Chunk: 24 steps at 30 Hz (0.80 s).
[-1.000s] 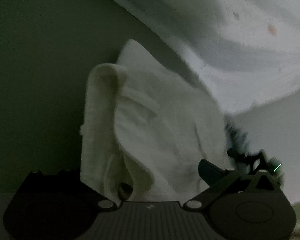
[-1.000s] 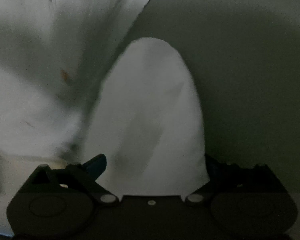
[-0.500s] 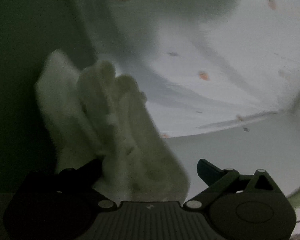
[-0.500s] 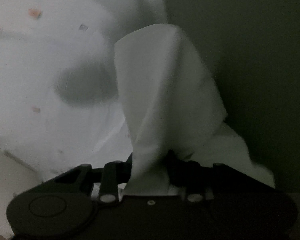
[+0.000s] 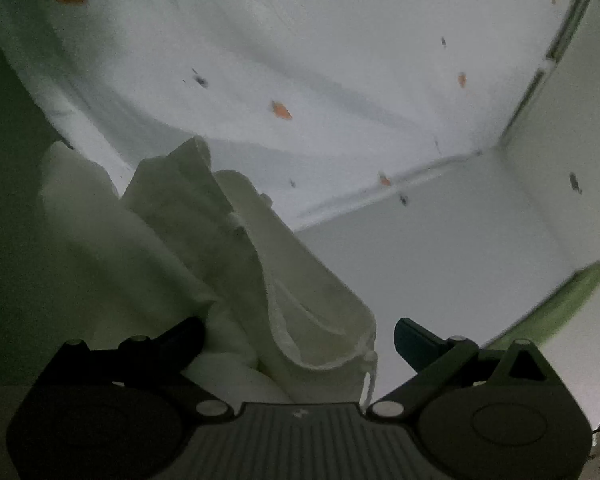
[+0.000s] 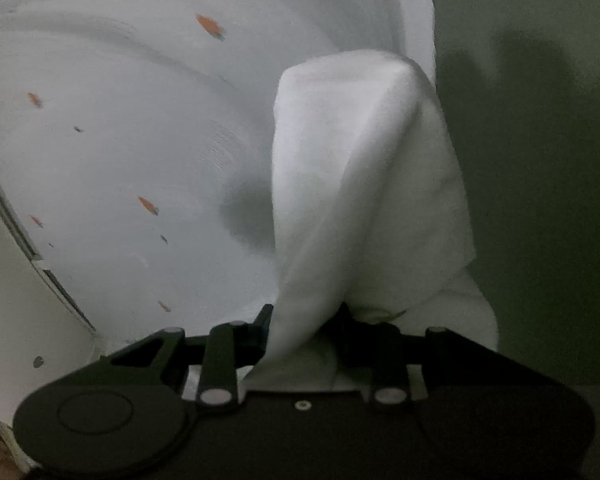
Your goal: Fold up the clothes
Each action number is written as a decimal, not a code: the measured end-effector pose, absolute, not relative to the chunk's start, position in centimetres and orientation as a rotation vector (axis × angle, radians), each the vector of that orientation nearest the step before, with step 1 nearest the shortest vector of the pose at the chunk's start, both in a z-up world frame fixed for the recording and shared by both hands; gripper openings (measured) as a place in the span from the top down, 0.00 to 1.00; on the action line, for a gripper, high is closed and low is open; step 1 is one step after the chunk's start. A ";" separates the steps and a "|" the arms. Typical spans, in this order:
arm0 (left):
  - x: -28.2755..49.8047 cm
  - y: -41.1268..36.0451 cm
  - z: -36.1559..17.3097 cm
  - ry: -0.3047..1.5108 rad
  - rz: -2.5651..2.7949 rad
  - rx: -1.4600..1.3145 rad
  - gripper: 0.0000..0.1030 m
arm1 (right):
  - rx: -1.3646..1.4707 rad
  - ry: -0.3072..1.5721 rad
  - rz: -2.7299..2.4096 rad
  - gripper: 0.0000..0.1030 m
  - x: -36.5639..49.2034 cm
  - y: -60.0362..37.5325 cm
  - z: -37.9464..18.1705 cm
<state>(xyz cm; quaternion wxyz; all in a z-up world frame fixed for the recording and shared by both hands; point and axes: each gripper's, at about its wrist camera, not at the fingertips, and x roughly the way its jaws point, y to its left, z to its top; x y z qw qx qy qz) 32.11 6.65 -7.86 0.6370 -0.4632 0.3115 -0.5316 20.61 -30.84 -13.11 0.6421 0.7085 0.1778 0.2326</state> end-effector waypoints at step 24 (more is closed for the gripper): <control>40.5 -43.0 3.2 0.714 -1.769 -0.662 0.03 | 1.466 -0.462 0.345 0.68 11.7 -62.5 -8.6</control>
